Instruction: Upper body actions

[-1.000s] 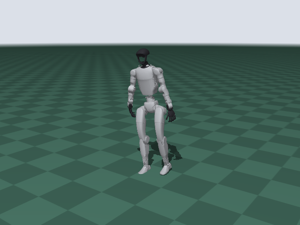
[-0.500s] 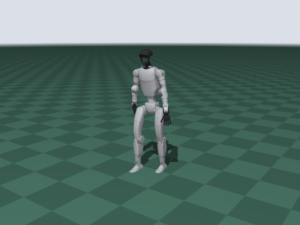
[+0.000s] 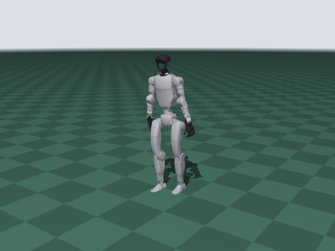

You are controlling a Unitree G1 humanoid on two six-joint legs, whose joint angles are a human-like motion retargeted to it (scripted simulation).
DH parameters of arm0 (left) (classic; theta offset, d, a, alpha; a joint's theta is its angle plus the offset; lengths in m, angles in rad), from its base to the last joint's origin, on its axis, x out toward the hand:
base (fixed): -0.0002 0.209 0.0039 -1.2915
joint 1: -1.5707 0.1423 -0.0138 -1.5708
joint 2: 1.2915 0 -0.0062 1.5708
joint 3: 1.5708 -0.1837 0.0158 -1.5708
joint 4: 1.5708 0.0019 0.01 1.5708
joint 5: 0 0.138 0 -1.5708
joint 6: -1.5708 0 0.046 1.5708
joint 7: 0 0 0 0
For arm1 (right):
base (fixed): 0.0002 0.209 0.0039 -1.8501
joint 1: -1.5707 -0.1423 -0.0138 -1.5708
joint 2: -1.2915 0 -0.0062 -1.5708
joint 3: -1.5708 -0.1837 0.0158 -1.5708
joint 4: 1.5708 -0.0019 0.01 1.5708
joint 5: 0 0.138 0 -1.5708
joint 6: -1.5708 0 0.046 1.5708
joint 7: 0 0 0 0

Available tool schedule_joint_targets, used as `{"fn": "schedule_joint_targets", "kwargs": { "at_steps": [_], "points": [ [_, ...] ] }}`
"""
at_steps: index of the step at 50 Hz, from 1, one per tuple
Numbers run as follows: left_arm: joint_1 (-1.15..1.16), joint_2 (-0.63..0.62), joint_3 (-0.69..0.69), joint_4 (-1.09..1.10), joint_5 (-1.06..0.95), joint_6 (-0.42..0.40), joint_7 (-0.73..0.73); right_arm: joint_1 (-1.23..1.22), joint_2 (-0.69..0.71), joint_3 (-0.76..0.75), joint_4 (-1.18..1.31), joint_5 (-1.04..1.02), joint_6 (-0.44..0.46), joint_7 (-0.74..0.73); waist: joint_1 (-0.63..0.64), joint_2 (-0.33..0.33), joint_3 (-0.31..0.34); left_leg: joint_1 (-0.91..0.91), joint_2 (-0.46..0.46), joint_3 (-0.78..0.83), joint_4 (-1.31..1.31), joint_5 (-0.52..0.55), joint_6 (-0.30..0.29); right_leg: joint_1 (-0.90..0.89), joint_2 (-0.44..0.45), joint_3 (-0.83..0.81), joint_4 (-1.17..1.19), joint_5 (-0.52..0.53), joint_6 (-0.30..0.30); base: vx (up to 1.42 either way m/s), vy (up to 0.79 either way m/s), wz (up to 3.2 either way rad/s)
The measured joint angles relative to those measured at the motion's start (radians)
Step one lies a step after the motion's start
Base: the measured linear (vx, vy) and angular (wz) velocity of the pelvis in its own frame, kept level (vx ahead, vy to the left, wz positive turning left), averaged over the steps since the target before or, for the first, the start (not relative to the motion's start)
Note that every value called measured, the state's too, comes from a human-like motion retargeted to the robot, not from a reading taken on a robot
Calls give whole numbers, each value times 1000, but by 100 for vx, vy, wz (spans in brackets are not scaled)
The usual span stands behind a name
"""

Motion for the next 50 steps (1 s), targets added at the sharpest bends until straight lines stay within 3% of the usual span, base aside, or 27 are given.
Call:
{"fn": "schedule_joint_targets", "kwargs": {
  "at_steps": [18, 35, 50],
  "points": [
    [-71, -21, -163, -126, 178, 5, -67, 8, 24, 24, 38, -45, 3, 51, 24, -8, -32, -9, 28, 0, 0, 22, -32, 24, 18, -20, -28, -2, -35, 4, -8, 7],
    [-42, -32, -150, -90, 201, -12, 86, 7, 35, 5, 28, -22, -2, 47, 19, -9, -44, -5, 49, 11, 3, 24, -50, 35, 37, -7, -30, -14, -53, 1, -2, -1],
    [-17, -7, -106, -39, 154, 3, 73, 22, 38, -1, 61, -23, -2, 65, 20, -5, -43, -6, 57, 6, 4, 26, -56, 40, 40, -12, -27, -26, -59, 0, 0, 0]
  ]
}}
